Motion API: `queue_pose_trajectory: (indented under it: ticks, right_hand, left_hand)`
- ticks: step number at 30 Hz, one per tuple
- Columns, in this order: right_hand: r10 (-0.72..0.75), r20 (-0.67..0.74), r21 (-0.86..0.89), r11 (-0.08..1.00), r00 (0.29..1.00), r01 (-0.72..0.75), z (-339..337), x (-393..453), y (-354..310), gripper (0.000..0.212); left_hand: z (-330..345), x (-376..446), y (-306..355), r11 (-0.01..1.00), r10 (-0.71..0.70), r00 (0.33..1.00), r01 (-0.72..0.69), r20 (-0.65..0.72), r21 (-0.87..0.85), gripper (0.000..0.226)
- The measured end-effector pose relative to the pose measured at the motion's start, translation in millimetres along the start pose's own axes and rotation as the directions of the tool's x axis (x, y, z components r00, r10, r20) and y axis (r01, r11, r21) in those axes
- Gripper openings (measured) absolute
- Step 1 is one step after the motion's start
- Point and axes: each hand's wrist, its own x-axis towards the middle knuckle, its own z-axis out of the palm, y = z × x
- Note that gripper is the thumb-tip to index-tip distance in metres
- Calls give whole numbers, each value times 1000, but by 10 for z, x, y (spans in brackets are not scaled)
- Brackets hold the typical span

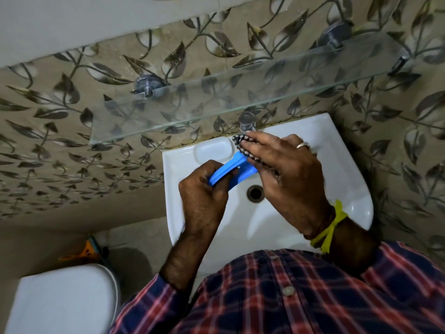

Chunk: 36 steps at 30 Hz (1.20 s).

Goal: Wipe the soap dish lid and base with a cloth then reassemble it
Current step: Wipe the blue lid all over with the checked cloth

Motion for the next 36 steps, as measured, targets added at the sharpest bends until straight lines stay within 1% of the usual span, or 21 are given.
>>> queue_pose_trajectory:
  ticks: [3,5,8,10,11,12,13,15,16,17,18,20,22,23,25,26,27,29,31,34,36]
  right_hand:
    - [-129,-2,-12,992,992,129,5,-61,-29,29]
    - [-122,-31,2,992,992,122,-22,-67,16,29]
    - [-47,-98,2,999,994,47,10,-3,45,30]
    - [-73,-139,-30,997,988,70,42,26,34,31]
    - [-94,-151,-52,995,984,88,49,33,39,33]
    - [-115,-158,-74,992,981,104,46,40,50,36]
    - [-132,-162,-92,989,978,118,39,49,64,38]
    - [-142,-165,-113,986,976,125,45,64,64,42]
    - [-138,-164,-116,986,977,120,55,67,40,43]
    - [-136,-163,-110,987,977,119,65,68,6,42]
    - [-142,-161,-100,987,977,127,71,60,-26,40]
    - [-184,-140,-84,981,973,173,55,-6,-72,36]
    - [-225,-100,-65,973,969,219,-14,-68,-63,37]
    - [-213,-78,-57,976,974,209,-42,-65,-38,34]
    - [-120,-37,-20,993,992,119,-53,-3,3,27]
    - [-81,-26,12,997,996,81,-39,28,-2,26]
    - [-74,-20,34,997,997,75,-18,43,-23,27]
    - [-130,-31,35,991,991,131,4,8,-63,27]
    - [-150,-55,24,988,987,151,-22,-16,-42,28]
    - [-59,-60,99,993,996,65,-21,62,13,26]
    - [-114,-63,116,986,992,120,5,56,-32,26]
  left_hand:
    - [-69,72,-26,999,51,999,-51,-6,5,16]
    - [-87,69,-28,998,58,998,-58,7,-16,16]
    - [-3,5,39,987,-46,999,45,-4,-153,18]
    - [38,-24,76,969,-96,995,95,9,-229,18]
    - [41,-26,84,964,-109,994,112,28,-240,18]
    - [41,-18,75,968,-107,993,117,56,-223,18]
    - [41,-3,69,980,-97,991,110,88,-164,17]
    - [42,43,113,997,-73,988,68,136,44,18]
    - [52,74,151,992,-75,988,60,134,112,17]
    - [65,114,188,990,-85,989,70,119,121,13]
    - [75,143,215,992,-102,989,93,104,87,9]
    - [68,156,203,992,-114,989,118,90,-37,16]
    - [49,115,172,984,-85,991,100,104,-147,10]
    - [40,83,175,983,-63,991,82,117,-164,7]
    - [67,62,167,989,-49,994,62,102,-137,18]
    - [81,76,162,989,-56,994,68,90,-130,20]
    - [77,97,159,985,-64,994,76,84,-155,19]
    - [39,129,141,969,-49,995,68,84,-238,14]
    - [7,107,123,967,-10,995,35,99,-253,16]
    - [31,78,149,955,-62,994,85,89,-284,32]
    - [6,116,157,926,-99,992,119,73,-357,36]
